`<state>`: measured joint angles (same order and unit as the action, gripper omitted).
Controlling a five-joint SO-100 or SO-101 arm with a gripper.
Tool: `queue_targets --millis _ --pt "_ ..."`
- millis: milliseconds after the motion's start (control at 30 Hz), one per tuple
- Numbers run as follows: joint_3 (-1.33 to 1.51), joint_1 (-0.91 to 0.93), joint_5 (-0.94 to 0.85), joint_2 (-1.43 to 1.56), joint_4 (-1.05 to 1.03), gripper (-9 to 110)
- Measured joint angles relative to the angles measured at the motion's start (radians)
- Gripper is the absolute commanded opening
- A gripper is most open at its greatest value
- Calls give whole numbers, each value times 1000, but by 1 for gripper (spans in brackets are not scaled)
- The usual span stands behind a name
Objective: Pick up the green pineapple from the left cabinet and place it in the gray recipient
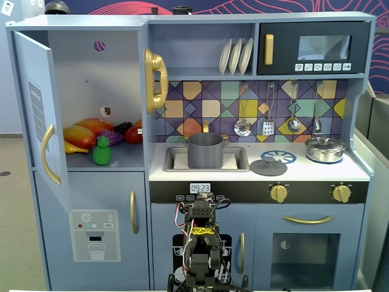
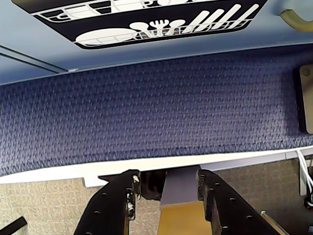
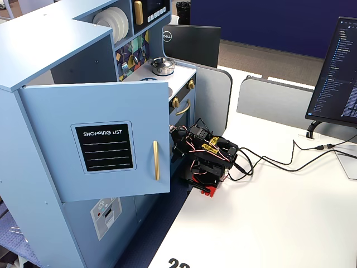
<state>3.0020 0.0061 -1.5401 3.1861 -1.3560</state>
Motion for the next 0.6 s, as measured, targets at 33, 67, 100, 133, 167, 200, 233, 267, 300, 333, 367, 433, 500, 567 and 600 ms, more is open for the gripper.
queue_targets --millis 33,67,100,133,167,200,233,267,300,333,367,433,500,567,600 --pt "0 0 0 0 0 3" --pt "0 12 -2 0 0 3" --pt "0 25 -6 0 0 3" --pt "0 34 -6 0 0 3" --pt "0 43 -6 0 0 3" --pt "0 51 -6 0 0 3" --pt "0 52 -6 0 0 3" --pt "0 51 -9 0 0 3" --pt "0 52 -9 0 0 1" --pt "0 52 -9 0 0 0" --pt "0 54 -9 0 0 0" --pt "0 52 -9 0 0 0" --pt "0 14 -6 0 0 1" --pt "0 -87 21 0 11 1" --pt "2 -161 52 -2 34 0"
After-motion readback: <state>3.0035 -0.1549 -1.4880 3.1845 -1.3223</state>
